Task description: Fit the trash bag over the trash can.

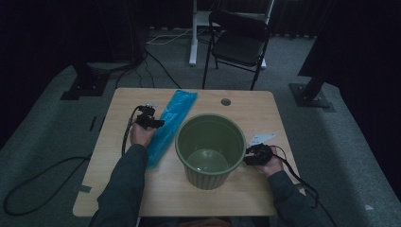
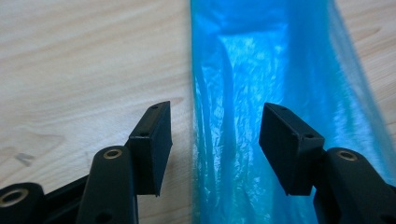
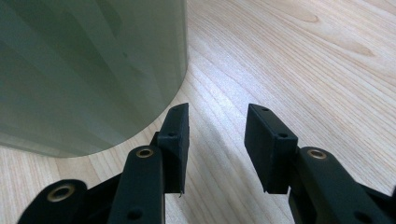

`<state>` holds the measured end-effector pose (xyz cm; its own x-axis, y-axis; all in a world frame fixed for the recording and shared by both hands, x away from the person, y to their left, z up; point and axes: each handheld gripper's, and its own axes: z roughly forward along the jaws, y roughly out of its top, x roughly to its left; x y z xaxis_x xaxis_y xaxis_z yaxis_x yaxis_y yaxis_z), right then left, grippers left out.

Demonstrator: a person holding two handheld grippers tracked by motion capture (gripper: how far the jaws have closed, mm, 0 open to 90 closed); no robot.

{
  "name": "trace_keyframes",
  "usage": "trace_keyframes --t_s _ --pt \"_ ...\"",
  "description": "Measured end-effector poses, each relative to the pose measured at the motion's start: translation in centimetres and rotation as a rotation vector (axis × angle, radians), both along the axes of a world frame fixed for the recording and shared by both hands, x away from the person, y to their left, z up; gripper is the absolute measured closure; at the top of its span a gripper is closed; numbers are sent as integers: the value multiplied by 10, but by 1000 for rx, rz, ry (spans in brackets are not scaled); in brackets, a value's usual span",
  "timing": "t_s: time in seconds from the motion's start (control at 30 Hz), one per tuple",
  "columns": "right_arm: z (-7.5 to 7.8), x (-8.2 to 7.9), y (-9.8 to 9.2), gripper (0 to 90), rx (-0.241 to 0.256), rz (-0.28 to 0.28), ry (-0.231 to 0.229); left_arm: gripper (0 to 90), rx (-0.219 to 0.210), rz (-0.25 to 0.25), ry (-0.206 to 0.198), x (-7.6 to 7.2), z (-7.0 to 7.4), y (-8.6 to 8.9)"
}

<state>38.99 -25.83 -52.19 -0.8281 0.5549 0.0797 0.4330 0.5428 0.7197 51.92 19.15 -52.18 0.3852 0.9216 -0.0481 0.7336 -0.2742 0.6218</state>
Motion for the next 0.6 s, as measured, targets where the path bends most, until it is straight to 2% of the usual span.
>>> trace_keyframes --t_s 0.27,0.5,0.6 --pt "-1 -1 -2 598 1 -6 2 461 60 -28 -11 2 -5 -12" --pt "-2 -1 -2 599 -5 -5 7 826 65 -127 -16 -6 -4 -21" --pt "-1 -1 -3 599 -3 -7 5 888 48 -168 6 -11 -3 -19"
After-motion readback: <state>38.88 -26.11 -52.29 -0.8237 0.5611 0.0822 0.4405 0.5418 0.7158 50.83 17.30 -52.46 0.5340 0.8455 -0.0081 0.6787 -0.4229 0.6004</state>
